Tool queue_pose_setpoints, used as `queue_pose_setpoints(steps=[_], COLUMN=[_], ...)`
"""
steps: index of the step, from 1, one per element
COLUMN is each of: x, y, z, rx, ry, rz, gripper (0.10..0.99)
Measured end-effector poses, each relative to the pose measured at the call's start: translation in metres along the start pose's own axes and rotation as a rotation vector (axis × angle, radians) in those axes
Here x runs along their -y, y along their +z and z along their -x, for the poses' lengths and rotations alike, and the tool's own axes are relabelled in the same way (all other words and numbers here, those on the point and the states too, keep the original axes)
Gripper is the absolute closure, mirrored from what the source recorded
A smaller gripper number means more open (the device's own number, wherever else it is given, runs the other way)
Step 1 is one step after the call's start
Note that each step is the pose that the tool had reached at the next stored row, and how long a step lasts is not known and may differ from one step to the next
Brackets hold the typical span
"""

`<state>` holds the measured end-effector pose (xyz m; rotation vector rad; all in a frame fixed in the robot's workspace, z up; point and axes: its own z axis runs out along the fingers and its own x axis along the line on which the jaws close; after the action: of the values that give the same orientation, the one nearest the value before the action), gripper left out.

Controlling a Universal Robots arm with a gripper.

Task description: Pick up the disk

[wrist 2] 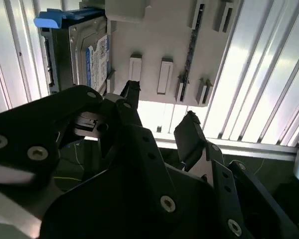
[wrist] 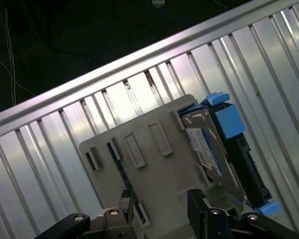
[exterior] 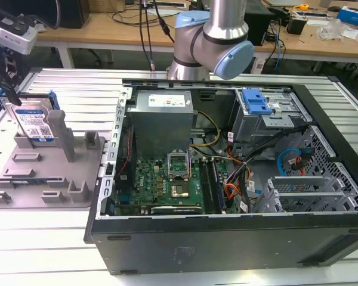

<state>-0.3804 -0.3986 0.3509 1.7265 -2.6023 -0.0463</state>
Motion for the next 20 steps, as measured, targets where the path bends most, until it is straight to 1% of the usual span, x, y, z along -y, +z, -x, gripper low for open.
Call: queue_pose_setpoints(steps=[1, 4, 10, 12, 13, 15, 16, 17, 20], x=[0.0001, 0.0003, 0.0007, 0.0008, 0.0008, 0.0009, 0.0009, 0.0010, 0.0010], y=[0.0001, 0.0002, 0.0003, 0.0003, 0.0005, 0.0006, 0.0008, 0.0008, 0.0008], z=[0.0001, 0.0001, 0.0003, 0.0003, 0.0003, 0.0003, 0.0004, 0.0004, 0.0004], rx=[0.0004, 0.0012, 0.0018, 0.0019, 0.0019, 0.0018, 0.0016, 0.0014, 0.0014], ry=[-0.031, -0.087, -0.167, -0.201, -0.233, -0.266, -0.300, -0.310, -0.310], rz=[-0.003, -0.010, -0.018, -0.021, -0.023, -0.025, -0.027, -0.027, -0.027], gripper=[0.529, 0.529, 0.529, 0.529, 0.529, 0.529, 0.529, 0.529, 0.529])
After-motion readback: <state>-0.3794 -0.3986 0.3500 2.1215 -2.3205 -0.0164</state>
